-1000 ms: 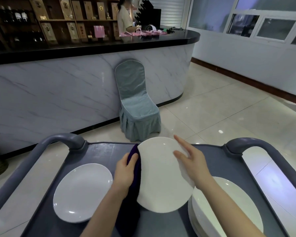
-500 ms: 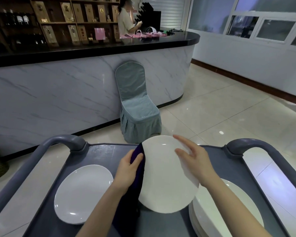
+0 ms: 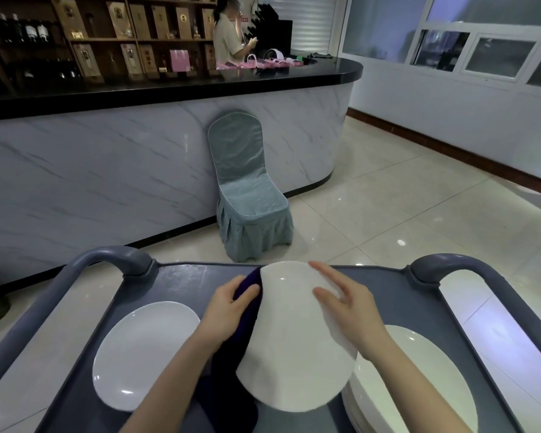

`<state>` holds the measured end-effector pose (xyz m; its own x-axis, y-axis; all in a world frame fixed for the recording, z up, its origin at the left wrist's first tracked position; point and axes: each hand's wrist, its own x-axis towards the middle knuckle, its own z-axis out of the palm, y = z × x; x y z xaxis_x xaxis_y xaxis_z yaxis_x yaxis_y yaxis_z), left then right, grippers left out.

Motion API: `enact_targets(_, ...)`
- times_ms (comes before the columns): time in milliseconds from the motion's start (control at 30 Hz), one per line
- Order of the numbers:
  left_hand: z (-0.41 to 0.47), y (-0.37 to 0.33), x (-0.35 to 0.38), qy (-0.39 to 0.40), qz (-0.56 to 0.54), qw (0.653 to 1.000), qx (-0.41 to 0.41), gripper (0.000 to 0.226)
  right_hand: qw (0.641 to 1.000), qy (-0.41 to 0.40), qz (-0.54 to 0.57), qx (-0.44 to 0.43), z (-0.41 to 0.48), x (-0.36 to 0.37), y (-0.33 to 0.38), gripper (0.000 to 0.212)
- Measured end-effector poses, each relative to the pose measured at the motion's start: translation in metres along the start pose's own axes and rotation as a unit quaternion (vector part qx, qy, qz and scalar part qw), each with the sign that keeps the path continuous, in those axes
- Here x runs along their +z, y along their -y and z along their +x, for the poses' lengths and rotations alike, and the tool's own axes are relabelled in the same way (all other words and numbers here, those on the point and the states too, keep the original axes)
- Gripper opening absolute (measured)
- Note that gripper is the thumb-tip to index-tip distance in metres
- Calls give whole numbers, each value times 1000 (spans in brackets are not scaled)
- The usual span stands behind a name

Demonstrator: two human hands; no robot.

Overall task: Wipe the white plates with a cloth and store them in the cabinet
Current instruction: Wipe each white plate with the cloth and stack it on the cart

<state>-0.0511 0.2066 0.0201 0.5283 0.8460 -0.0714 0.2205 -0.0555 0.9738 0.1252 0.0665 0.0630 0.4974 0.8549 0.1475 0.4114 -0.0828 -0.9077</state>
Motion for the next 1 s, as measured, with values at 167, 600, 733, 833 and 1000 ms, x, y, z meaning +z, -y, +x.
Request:
enact_targets(167,-5,4,17,-109,-134,983,-68,16,997,-63,45,26,14,-1,8,45)
enact_targets(600,-5,0,36,-258,-178,942,-118,10,978,-66,104,167,32,14,6,35)
enact_targets(733,0,-1,6,-113,-82,990,9,13,992,2,41,117,48,-11,9,14)
enact_targets(833,9,-10,-9,21,35,997,63,10,992,109,-51,43,55,-14,14,12)
enact_targets(1000,11,-13,-8,42,68,995,68,10,987,112,-118,-2,47,-1,4,19)
